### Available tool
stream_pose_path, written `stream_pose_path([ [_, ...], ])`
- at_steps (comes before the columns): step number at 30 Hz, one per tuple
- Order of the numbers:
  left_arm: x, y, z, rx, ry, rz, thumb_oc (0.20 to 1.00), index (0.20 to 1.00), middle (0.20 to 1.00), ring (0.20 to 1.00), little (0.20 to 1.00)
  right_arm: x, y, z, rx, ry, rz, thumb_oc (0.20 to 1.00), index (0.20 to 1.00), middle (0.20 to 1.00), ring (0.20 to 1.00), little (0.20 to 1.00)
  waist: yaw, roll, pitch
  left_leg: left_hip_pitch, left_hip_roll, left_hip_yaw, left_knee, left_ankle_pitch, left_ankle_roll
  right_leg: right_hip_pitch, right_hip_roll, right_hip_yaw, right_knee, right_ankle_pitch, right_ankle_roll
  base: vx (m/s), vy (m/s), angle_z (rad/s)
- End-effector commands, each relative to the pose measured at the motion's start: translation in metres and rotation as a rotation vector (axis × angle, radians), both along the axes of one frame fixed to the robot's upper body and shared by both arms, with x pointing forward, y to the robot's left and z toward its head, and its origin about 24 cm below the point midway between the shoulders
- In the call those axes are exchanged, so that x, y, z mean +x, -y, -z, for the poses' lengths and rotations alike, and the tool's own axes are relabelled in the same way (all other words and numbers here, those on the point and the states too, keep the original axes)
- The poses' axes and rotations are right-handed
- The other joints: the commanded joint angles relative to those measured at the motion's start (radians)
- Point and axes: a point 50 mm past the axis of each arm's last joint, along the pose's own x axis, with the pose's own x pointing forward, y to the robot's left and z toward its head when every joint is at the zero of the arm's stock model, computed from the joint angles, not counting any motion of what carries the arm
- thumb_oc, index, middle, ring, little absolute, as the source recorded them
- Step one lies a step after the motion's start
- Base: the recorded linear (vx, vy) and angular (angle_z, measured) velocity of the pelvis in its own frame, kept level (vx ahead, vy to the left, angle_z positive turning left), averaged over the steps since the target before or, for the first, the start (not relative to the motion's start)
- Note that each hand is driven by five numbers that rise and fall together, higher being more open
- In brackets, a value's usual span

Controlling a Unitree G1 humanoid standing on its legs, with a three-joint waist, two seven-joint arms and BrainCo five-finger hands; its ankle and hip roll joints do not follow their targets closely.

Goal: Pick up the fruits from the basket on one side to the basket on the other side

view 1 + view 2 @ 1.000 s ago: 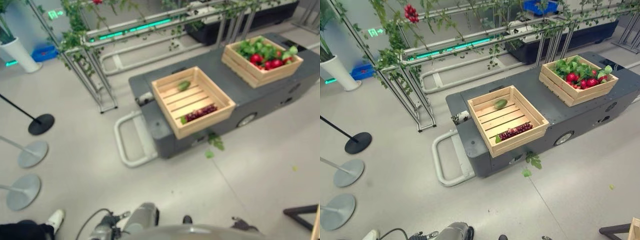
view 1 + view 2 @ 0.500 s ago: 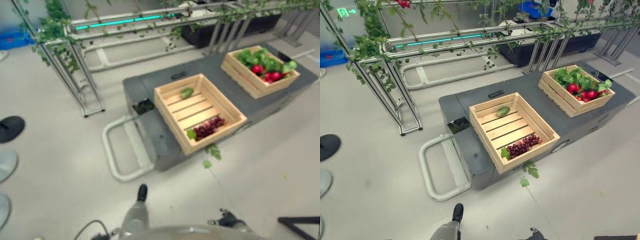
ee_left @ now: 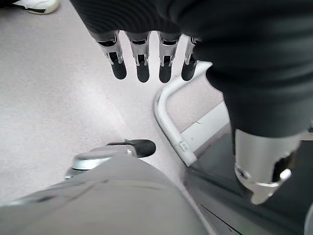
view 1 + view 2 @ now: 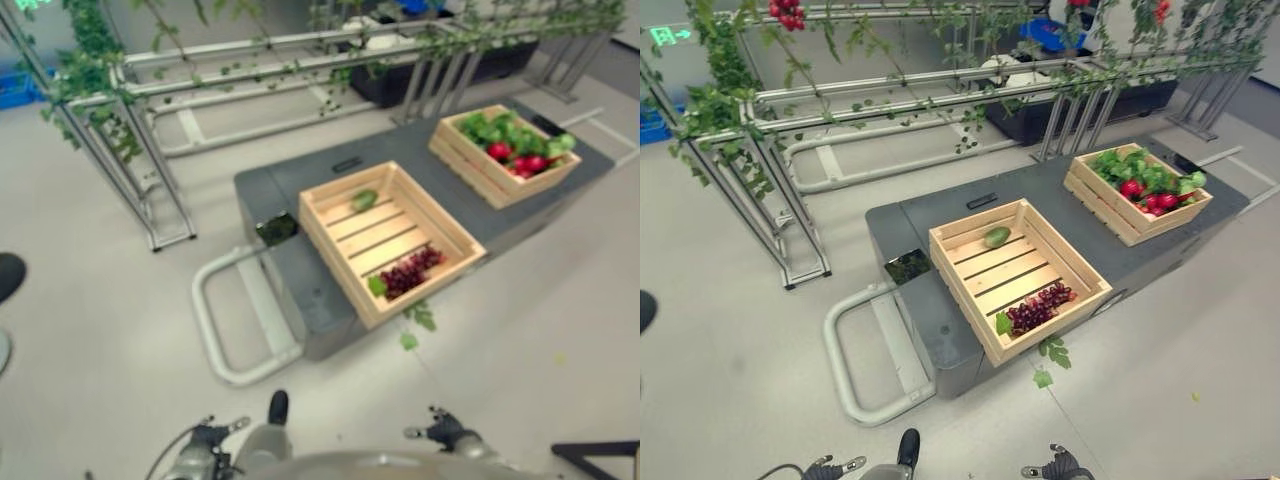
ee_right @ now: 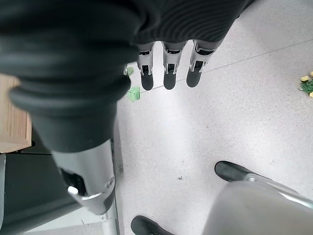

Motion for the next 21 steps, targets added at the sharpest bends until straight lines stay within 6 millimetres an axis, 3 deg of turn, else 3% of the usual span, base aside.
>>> stream_pose_path([
  [1, 0.034, 0.002, -0.014, 0.004, 0.146, 0.064, 1.000, 1.000, 1.000, 1.000, 1.000, 0.026, 0.010, -0.014, 0.009, 0.148, 0.050, 1.000, 1.000, 1.000, 1.000, 1.000, -0.026, 0.049, 0.051, -0.013, 0.005, -0.040, 0.074, -0.093, 0.008, -0.160, 0.007, -0.008, 0.068, 0.170, 0.088, -0.04, 0.104, -0.38],
  [3, 0.056, 0.004, -0.028, -0.021, 0.289, 0.057, 1.000, 1.000, 1.000, 1.000, 1.000, 0.034, 0.013, -0.019, 0.002, 0.195, 0.058, 1.000, 1.000, 1.000, 1.000, 1.000, -0.033, 0.049, 0.062, 0.019, -0.001, -0.032, 0.064, -0.113, 0.002, -0.212, -0.027, -0.098, -0.071, 0.152, 0.062, 0.09, 0.030, -0.18],
  [5, 0.063, 0.003, -0.039, -0.028, 0.372, 0.067, 1.000, 1.000, 1.000, 1.000, 1.000, 0.032, 0.017, -0.019, -0.007, 0.193, 0.061, 1.000, 1.000, 1.000, 1.000, 1.000, -0.039, 0.022, 0.069, 0.058, -0.025, -0.022, 0.051, -0.128, 0.001, -0.222, -0.022, -0.142, -0.226, 0.230, 0.047, 0.16, -0.056, -0.22],
  [6, 0.068, -0.004, -0.047, -0.011, 0.421, 0.066, 1.000, 1.000, 1.000, 1.000, 1.000, 0.025, 0.023, -0.019, -0.015, 0.192, 0.064, 1.000, 1.000, 1.000, 1.000, 1.000, -0.045, 0.020, 0.074, 0.056, -0.031, -0.029, 0.054, -0.131, 0.001, -0.200, -0.043, -0.085, -0.232, 0.239, 0.051, 0.11, -0.044, -0.11],
  [8, 0.059, 0.002, -0.045, -0.046, 0.415, 0.088, 1.000, 1.000, 1.000, 1.000, 1.000, 0.016, 0.025, -0.016, -0.023, 0.157, 0.060, 1.000, 1.000, 1.000, 1.000, 1.000, -0.038, 0.018, 0.057, 0.063, -0.036, -0.034, 0.058, -0.140, 0.002, -0.154, -0.034, -0.059, -0.263, 0.235, 0.058, 0.09, -0.023, 0.43],
  [12, 0.067, 0.006, -0.064, -0.087, 0.552, 0.093, 1.000, 1.000, 1.000, 1.000, 1.000, 0.008, 0.035, -0.016, -0.032, 0.147, 0.093, 1.000, 1.000, 1.000, 1.000, 1.000, -0.023, 0.021, 0.032, 0.108, -0.023, -0.040, 0.018, -0.137, -0.014, -0.076, -0.019, -0.116, -0.312, 0.222, 0.038, 0.10, -0.077, 0.09],
  [16, 0.069, 0.001, -0.076, -0.080, 0.617, 0.098, 1.000, 1.000, 1.000, 1.000, 1.000, 0.001, 0.037, -0.014, -0.025, 0.132, 0.110, 1.000, 1.000, 1.000, 1.000, 1.000, -0.016, 0.029, 0.022, 0.130, -0.013, -0.058, 0.002, -0.138, -0.026, -0.047, 0.004, -0.114, -0.329, 0.202, 0.026, 0.07, -0.081, 0.18],
  [17, 0.070, 0.001, -0.077, -0.082, 0.632, 0.081, 1.000, 1.000, 1.000, 1.000, 1.000, -0.001, 0.036, -0.013, -0.024, 0.130, 0.119, 1.000, 1.000, 1.000, 1.000, 1.000, -0.011, 0.028, 0.021, 0.133, -0.016, -0.076, 0.000, -0.138, -0.029, -0.044, 0.009, -0.107, -0.329, 0.195, 0.022, 0.05, -0.117, 0.05],
  [18, 0.074, 0.002, -0.081, -0.080, 0.674, 0.043, 1.000, 1.000, 1.000, 1.000, 1.000, -0.002, 0.038, -0.013, -0.025, 0.137, 0.135, 1.000, 1.000, 1.000, 1.000, 1.000, 0.003, 0.024, 0.025, 0.131, -0.043, -0.148, 0.017, -0.148, -0.030, -0.043, 0.019, -0.088, -0.329, 0.192, 0.015, 0.02, -0.070, -0.06],
  [21, 0.076, 0.004, -0.081, -0.109, 0.694, 0.004, 1.000, 1.000, 1.000, 1.000, 1.000, -0.002, 0.039, -0.014, -0.028, 0.140, 0.144, 1.000, 1.000, 1.000, 1.000, 1.000, 0.001, 0.025, 0.031, 0.124, -0.057, -0.174, 0.023, -0.154, -0.030, -0.045, 0.021, -0.087, -0.324, 0.190, 0.009, -0.01, -0.041, -0.25],
])
